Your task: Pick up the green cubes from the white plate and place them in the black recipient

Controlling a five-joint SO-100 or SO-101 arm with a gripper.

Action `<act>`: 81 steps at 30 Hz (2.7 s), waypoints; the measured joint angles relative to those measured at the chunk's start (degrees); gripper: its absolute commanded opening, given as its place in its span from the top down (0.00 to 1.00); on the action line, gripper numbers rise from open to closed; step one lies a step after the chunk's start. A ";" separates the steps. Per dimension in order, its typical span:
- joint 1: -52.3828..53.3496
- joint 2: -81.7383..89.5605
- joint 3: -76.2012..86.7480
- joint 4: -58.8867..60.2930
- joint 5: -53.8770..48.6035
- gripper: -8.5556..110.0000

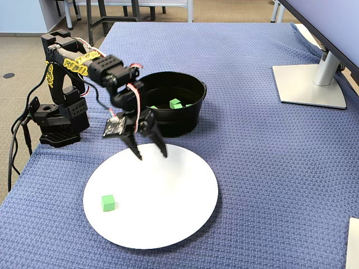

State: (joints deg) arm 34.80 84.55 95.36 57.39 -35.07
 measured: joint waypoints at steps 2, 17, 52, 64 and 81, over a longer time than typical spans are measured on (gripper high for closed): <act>0.44 0.26 3.08 -0.09 -4.04 0.75; 10.37 -7.21 -3.43 5.54 -1.41 0.73; 19.95 -22.85 -23.64 17.58 -7.29 0.76; 22.24 -27.07 -27.86 17.14 -7.47 0.77; 22.59 -27.69 -28.04 14.50 -10.63 0.78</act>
State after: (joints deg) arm 57.39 56.87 67.32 71.89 -45.70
